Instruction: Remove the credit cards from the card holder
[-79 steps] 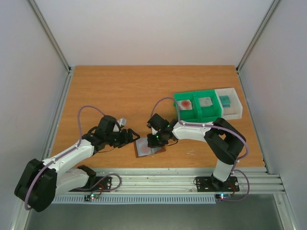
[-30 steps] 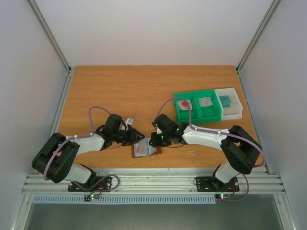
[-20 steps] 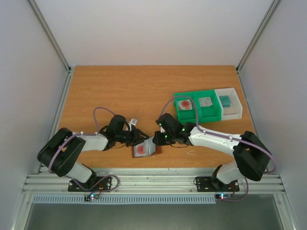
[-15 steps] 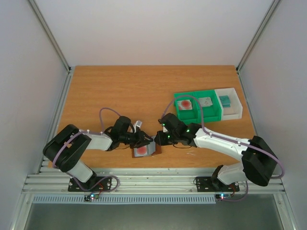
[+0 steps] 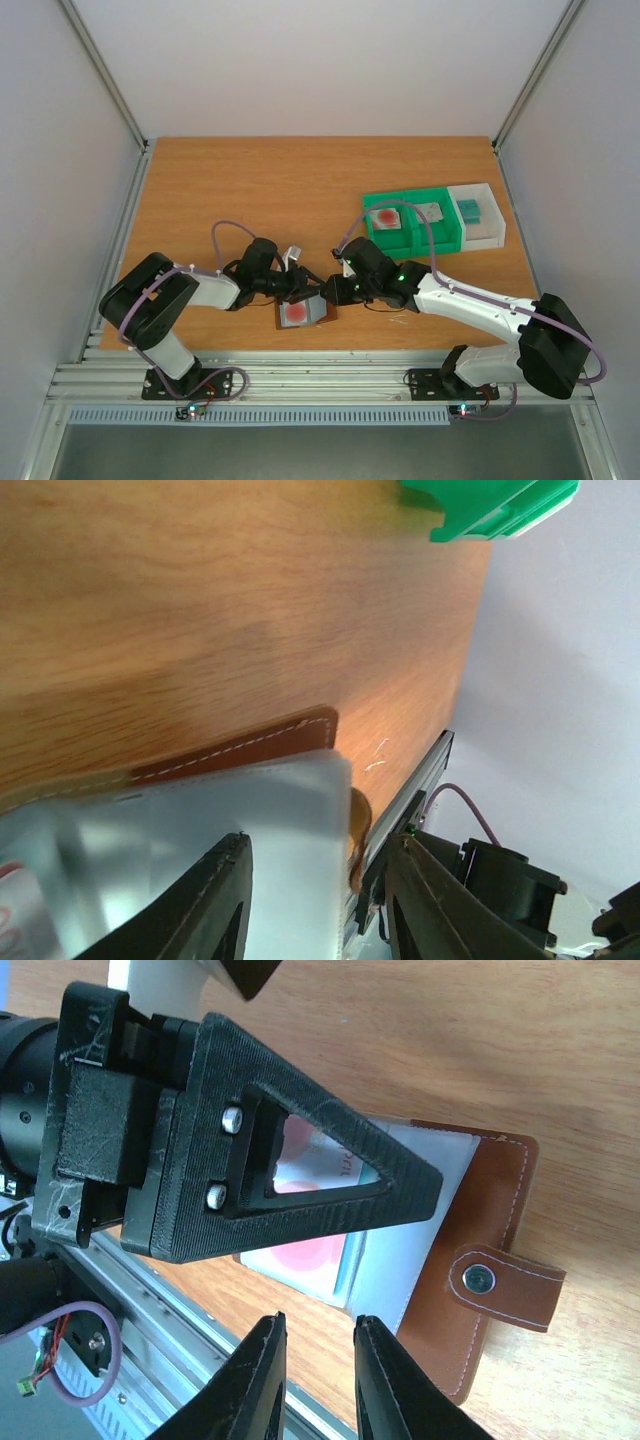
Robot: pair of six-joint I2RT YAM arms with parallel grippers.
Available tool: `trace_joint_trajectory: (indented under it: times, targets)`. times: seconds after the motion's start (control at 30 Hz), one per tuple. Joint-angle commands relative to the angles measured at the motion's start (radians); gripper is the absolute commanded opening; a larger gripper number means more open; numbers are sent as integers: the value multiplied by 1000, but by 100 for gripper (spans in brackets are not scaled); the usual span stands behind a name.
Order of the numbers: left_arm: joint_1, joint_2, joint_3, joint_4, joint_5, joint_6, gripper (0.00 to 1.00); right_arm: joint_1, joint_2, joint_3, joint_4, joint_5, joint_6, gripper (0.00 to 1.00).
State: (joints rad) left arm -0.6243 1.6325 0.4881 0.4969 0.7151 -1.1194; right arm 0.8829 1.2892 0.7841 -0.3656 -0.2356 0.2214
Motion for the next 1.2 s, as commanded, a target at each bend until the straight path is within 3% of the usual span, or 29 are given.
trace_joint_trajectory:
  times: [0.0,0.2,0.5,0.73,1.17]
  targets:
    - [-6,11,37,67,5,6,39,7,-10,-6,36,-24,7,22]
    - [-4,-20,51,-3,-2,39,41,18,-2,-8,64,-51,15,22]
    - [38,-194,77,-365,-136,180,39,57,111,6,141,-69,47,19]
    - [111,-326,32,-550,-165,245,35,59,223,27,180,-74,52,18]
    - [115,-345,-51,-575,-150,313,19,27,363,59,209,-100,36,15]
